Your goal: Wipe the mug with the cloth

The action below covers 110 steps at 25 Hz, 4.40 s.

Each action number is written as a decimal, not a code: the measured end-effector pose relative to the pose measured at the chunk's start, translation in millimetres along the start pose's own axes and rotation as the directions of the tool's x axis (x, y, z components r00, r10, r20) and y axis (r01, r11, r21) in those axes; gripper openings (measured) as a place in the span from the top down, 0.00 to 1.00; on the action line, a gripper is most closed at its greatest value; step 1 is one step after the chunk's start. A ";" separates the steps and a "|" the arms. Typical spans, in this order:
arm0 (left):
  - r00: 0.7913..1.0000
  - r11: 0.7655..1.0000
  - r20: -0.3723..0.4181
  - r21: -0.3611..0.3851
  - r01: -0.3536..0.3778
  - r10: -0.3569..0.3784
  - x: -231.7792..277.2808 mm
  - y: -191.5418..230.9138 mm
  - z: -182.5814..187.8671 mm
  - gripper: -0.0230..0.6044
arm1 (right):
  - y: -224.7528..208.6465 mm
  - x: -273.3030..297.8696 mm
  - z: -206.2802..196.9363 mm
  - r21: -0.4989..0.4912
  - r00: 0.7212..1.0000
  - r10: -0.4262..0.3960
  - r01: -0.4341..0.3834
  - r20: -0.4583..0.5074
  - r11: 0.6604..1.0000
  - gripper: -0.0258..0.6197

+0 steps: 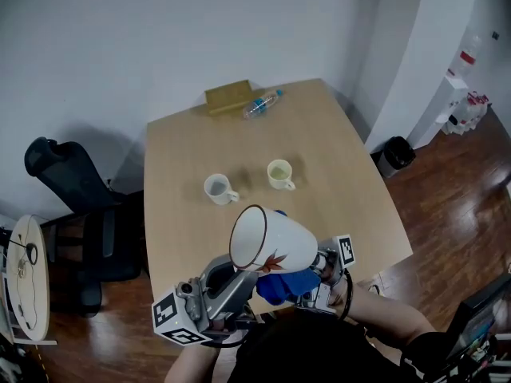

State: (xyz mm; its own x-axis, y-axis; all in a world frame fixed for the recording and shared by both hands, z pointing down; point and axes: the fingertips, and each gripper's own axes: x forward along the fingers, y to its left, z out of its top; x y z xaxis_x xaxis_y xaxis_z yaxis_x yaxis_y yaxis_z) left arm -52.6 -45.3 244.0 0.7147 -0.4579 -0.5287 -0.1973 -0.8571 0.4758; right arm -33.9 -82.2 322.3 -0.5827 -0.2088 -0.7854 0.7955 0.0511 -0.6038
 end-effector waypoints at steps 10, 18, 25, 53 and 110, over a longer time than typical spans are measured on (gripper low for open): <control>0.959 0.913 -0.005 0.307 -0.269 0.284 -18.4 21.8 21.5 0.87 | 49.1 -45.4 93.7 -0.272 0.908 -0.046 0.172 0.416 0.947 0.79; 0.952 0.886 -0.047 0.381 -0.263 0.303 11.7 21.4 -9.1 0.87 | 3.1 -29.4 62.7 -0.104 0.915 -0.099 0.151 0.391 0.983 0.79; 0.920 0.863 -0.044 0.365 -0.348 0.390 -8.4 42.3 -11.1 0.87 | 18.1 -43.4 81.3 -0.115 0.896 -0.055 0.117 0.440 0.986 0.79; 0.461 0.671 -0.488 0.547 -0.500 0.741 -217.3 213.2 -214.1 0.87 | -160.5 -319.5 102.1 -0.894 -0.319 -0.909 0.270 0.268 -0.358 0.78; 0.663 0.685 -0.295 0.565 -0.459 0.688 -191.8 -214.6 -282.8 0.79 | 113.3 -264.8 -258.1 -0.805 0.437 -0.677 0.306 0.593 -0.508 0.95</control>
State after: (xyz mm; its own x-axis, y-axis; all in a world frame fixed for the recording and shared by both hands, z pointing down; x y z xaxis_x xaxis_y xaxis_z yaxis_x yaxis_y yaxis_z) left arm 42.4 293.2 442.1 0.5362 -0.8238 0.1841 -0.8428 -0.5102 0.1716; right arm 167.6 230.9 426.7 -0.6945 -0.7046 0.1458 -0.7160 0.6967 -0.0436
